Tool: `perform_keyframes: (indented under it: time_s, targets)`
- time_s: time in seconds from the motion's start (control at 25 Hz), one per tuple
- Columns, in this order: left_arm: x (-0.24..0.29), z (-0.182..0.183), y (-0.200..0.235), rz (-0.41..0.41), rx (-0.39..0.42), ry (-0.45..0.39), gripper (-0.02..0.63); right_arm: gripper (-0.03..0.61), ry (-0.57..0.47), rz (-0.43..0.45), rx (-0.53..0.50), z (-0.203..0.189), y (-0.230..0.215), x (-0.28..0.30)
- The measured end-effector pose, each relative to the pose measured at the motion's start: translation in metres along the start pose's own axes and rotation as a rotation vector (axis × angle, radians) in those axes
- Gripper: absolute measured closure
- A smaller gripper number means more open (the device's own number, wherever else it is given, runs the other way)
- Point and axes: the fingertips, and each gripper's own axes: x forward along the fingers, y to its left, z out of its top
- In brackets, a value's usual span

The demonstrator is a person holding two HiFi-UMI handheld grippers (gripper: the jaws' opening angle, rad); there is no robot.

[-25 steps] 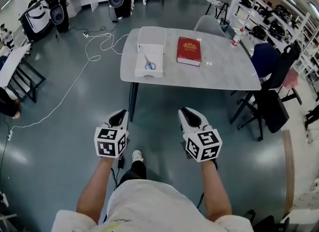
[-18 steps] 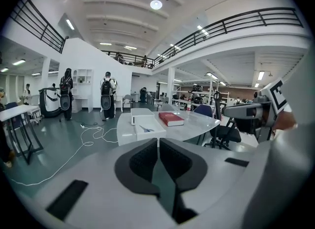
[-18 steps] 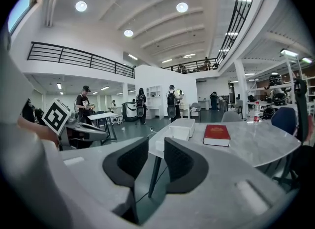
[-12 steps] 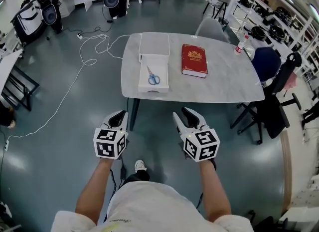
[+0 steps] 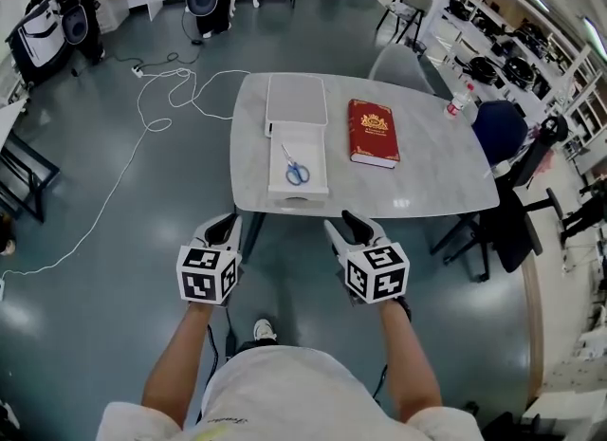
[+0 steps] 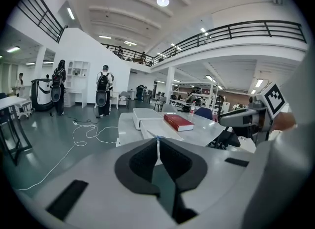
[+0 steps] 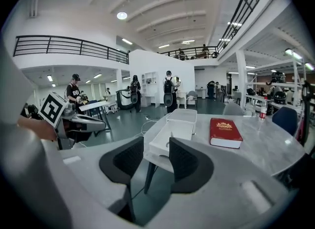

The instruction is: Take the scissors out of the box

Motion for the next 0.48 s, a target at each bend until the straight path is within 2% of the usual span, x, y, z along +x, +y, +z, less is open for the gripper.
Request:
perform_keyframes:
  time_s: [0.16, 0.48]
  targets:
    - [0.012, 0.004, 0.018, -0.007, -0.013, -0.003, 0.595, 0.433, 0.028, -0.010, -0.056, 0.005, 0.001, 0.024]
    - [0.022, 0.010, 0.049, 0.005, -0.021, -0.003, 0.595, 0.434, 0.130, 0.025, 0.015, 0.005, -0.009, 0.066]
